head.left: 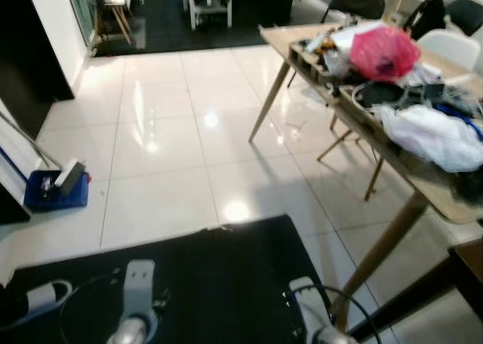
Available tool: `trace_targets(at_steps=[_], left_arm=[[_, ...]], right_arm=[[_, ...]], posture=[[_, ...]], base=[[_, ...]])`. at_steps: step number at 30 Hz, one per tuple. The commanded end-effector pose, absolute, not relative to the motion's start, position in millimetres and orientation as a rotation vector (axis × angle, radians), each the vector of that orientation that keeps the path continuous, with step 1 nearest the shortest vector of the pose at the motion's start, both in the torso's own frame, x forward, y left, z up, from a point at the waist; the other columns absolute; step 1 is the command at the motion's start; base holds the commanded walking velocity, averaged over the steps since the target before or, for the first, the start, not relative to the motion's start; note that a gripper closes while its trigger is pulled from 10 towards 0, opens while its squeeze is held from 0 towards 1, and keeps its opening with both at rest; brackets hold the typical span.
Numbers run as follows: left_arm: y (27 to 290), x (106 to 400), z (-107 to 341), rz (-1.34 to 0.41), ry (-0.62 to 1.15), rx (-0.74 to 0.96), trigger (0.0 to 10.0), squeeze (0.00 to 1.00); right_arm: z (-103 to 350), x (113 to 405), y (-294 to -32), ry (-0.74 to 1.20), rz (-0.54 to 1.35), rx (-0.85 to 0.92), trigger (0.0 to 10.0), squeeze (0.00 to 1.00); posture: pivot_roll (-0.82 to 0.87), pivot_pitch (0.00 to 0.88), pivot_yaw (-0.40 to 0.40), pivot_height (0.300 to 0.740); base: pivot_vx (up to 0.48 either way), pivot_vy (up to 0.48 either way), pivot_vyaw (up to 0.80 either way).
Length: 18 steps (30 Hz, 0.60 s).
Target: Picking trash to rubbish bin
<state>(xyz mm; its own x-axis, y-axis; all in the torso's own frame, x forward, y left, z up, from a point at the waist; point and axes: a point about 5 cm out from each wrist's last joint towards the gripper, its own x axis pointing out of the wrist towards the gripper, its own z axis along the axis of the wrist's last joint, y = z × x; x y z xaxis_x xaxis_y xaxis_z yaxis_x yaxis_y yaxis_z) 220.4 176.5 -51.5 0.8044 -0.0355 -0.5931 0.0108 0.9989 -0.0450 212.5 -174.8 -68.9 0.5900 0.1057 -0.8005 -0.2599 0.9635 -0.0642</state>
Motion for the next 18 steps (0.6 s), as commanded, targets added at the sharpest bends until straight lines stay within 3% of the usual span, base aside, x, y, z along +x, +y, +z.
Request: trace_targets(at_steps=[1, 18], left_arm=[[179.2, 214.3, -55.7, -0.021, 0.66, -0.031, 10.0, 0.0], [180.1, 215.0, -55.7, -0.018, 0.664, -0.027, 10.0, 0.0]], right_arm=[[-73.8, 205.0, -168.5, 0.94, 0.225, -0.167, 10.0, 0.0], [-72.7, 207.1, -166.8, 0.929, 0.221, -0.154, 10.0, 0.0]], posture=[[-0.02, 0.066, -0.005, 0.74], [-0.01, 0.067, -0.006, 0.74]], base=[[0.345, 0.0, 0.0], [0.34, 0.0, 0.0]])
